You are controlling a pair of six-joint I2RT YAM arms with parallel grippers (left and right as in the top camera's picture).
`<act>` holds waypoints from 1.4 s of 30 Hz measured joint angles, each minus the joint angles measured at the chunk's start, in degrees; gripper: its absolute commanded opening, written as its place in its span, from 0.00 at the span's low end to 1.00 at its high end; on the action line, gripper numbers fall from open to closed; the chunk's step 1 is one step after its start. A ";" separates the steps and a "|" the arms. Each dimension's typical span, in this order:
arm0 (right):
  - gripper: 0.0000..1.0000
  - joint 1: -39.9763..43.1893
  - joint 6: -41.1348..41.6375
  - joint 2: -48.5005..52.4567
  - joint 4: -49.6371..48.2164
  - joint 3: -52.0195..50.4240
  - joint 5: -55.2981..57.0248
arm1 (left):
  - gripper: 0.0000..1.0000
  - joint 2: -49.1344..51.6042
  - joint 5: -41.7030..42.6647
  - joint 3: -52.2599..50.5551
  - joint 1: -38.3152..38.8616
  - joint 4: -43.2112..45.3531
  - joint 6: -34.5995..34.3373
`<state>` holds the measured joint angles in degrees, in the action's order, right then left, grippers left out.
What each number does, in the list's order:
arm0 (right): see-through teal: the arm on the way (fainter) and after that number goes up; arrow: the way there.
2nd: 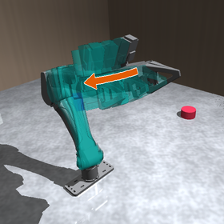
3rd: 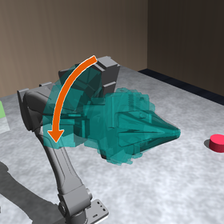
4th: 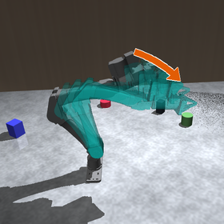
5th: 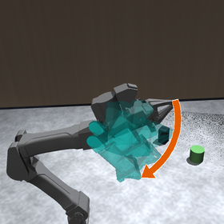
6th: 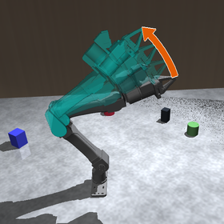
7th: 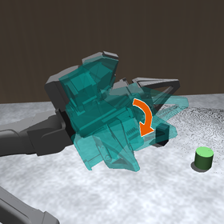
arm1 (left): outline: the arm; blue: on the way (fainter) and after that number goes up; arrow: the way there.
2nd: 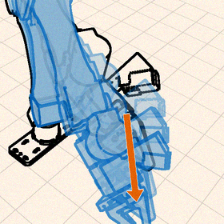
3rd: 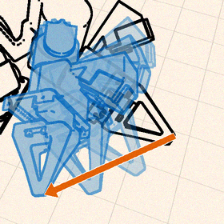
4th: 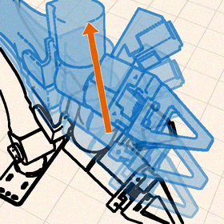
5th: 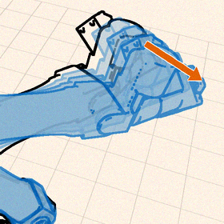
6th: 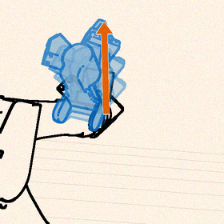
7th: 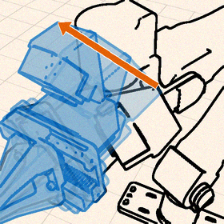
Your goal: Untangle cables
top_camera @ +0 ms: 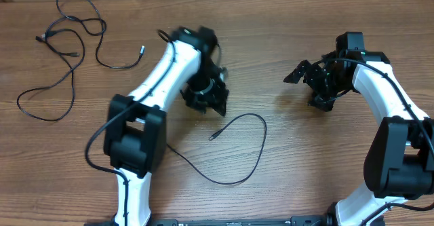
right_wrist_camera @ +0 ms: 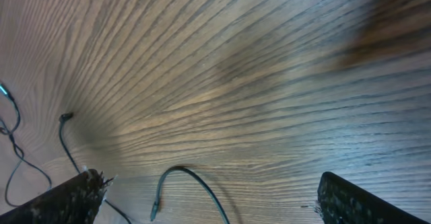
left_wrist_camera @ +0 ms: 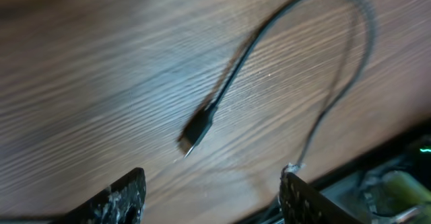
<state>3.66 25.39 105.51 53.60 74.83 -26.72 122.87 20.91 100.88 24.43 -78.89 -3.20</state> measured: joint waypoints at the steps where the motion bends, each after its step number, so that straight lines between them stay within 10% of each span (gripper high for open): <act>1: 1.00 0.00 0.04 0.00 -0.02 0.00 0.17 | 0.63 0.02 -0.48 -1.51 1.25 1.07 -0.44; 8: 1.00 0.00 0.02 0.00 -0.02 0.00 0.79 | 0.37 0.02 -11.54 -8.90 9.01 7.28 -5.01; 15: 1.00 0.00 0.02 -0.02 0.00 0.00 0.87 | 0.35 0.00 -22.75 -13.73 11.76 12.66 -9.35; 18: 1.00 0.00 0.02 0.00 -0.02 0.00 1.11 | 0.04 -1.53 -23.80 -16.48 11.72 15.34 -10.51; 28: 1.00 -0.02 0.02 0.00 0.00 0.00 1.25 | 0.04 -2.45 -40.09 -19.65 4.09 17.29 -18.88; 42: 1.00 0.00 0.02 0.00 -0.79 0.00 1.25 | 0.04 -3.15 -37.40 -19.52 -19.96 22.27 -20.13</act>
<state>3.66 25.41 105.51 52.82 74.83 -25.47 119.72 -16.49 81.36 4.47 -56.62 -23.33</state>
